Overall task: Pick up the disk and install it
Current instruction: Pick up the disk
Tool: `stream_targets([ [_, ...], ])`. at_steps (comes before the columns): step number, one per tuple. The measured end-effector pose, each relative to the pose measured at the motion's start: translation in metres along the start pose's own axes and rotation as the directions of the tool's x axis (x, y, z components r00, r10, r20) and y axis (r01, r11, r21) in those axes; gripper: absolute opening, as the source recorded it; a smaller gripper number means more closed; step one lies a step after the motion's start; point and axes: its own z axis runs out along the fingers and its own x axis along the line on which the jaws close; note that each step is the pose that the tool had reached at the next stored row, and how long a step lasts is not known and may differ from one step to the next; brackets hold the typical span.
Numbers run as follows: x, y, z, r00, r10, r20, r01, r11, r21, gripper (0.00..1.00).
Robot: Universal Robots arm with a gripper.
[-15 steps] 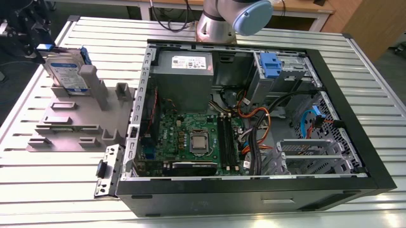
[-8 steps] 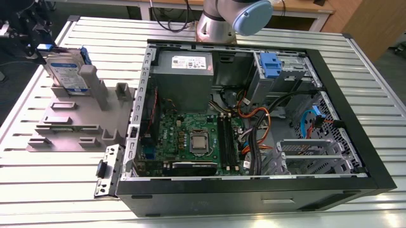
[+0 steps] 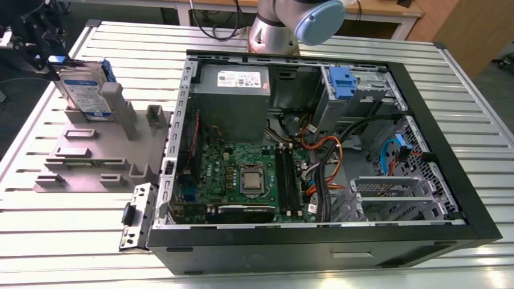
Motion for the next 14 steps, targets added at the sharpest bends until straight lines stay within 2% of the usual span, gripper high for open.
stream_targets([
  [4, 0.0000, 0.0000, 0.0008, 1.0000, 0.000, 0.0001, 0.000, 1.0000, 0.0002, 0.55],
  [5, 0.0000, -0.0001, 0.0012, 1.0000, 0.000, 0.0001, 0.000, 1.0000, 0.0002, 0.48],
  [14, -0.0016, -0.0001, 0.0084, 1.0000, 0.000, -0.0001, 0.000, 1.0000, -0.0022, 0.48],
])
